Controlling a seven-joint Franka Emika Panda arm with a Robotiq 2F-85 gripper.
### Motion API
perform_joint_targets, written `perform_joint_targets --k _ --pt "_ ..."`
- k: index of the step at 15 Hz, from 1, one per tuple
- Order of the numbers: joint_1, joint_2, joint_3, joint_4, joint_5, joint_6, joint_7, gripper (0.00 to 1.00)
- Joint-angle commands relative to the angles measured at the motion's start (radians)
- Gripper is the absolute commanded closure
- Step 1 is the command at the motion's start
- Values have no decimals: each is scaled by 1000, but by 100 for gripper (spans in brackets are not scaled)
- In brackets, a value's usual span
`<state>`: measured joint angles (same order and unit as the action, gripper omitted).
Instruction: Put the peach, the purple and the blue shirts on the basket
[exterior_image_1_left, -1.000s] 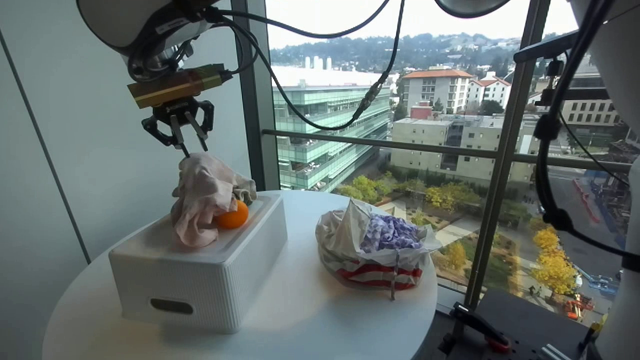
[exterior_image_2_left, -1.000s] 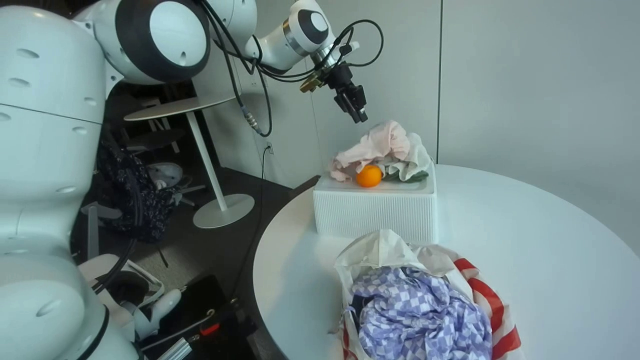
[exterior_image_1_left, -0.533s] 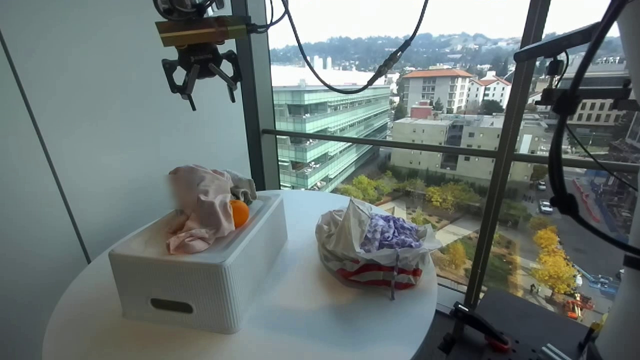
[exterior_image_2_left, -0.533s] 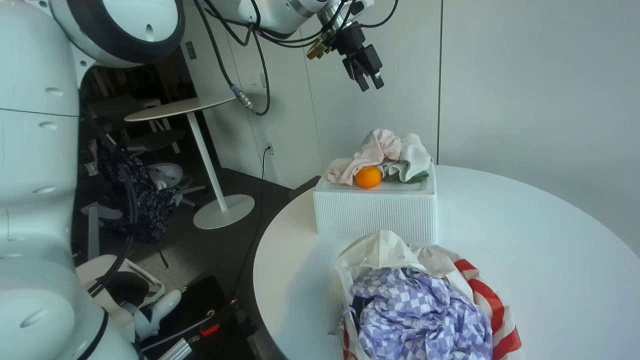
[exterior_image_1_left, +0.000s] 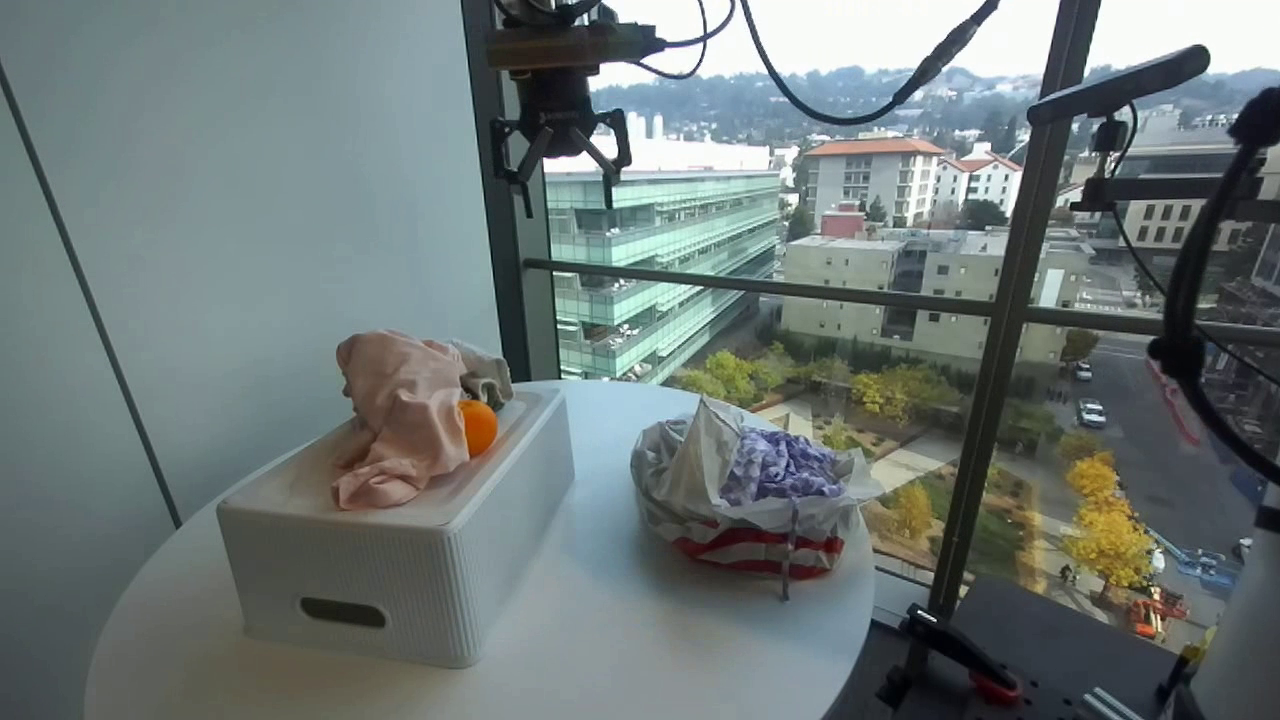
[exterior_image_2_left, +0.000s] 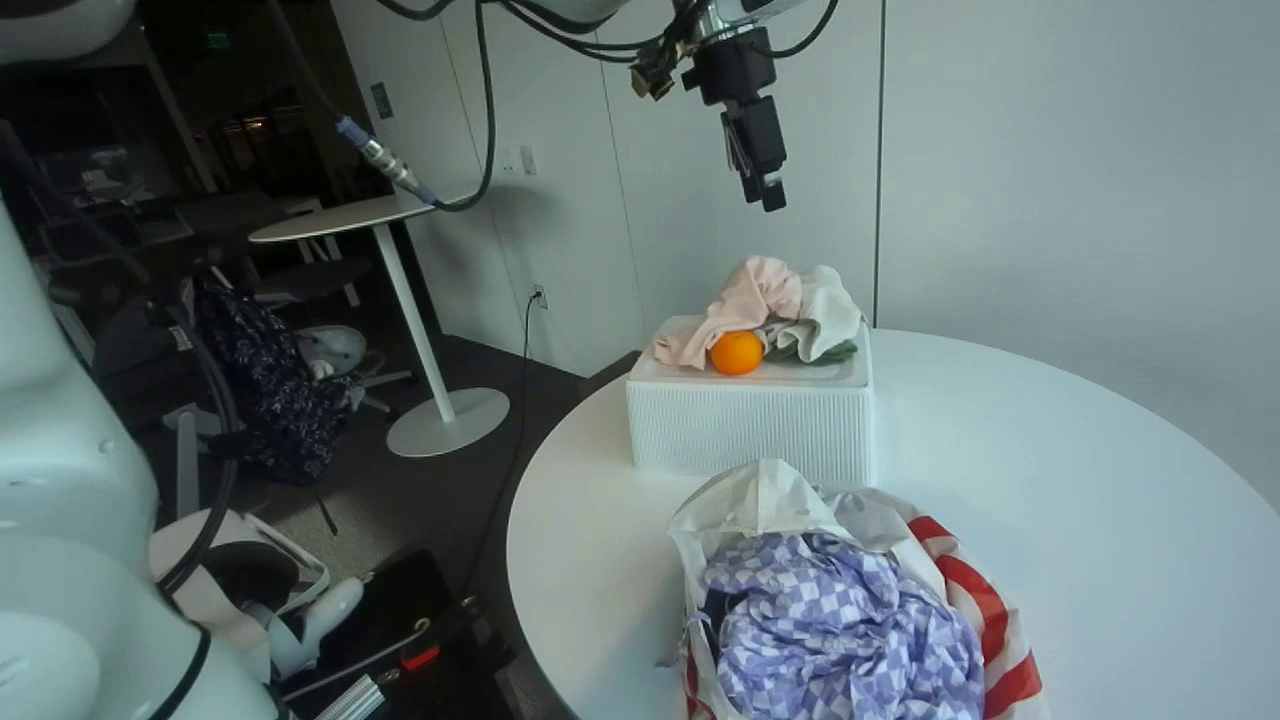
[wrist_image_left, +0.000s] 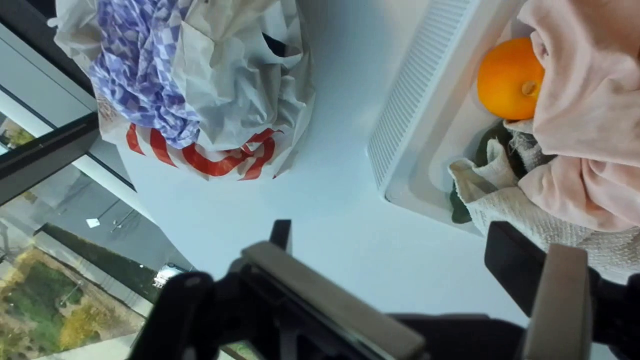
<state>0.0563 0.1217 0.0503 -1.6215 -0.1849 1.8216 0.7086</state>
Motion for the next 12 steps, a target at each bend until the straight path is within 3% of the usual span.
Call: perform_joint_targets --k 1,9,12 --pt "-24 -141 -40 -251 86 28 105 0" --pt "-135 -279 -125 -728 211 159 287 0" --pt "-180 -261 -156 -813 228 206 315 0"
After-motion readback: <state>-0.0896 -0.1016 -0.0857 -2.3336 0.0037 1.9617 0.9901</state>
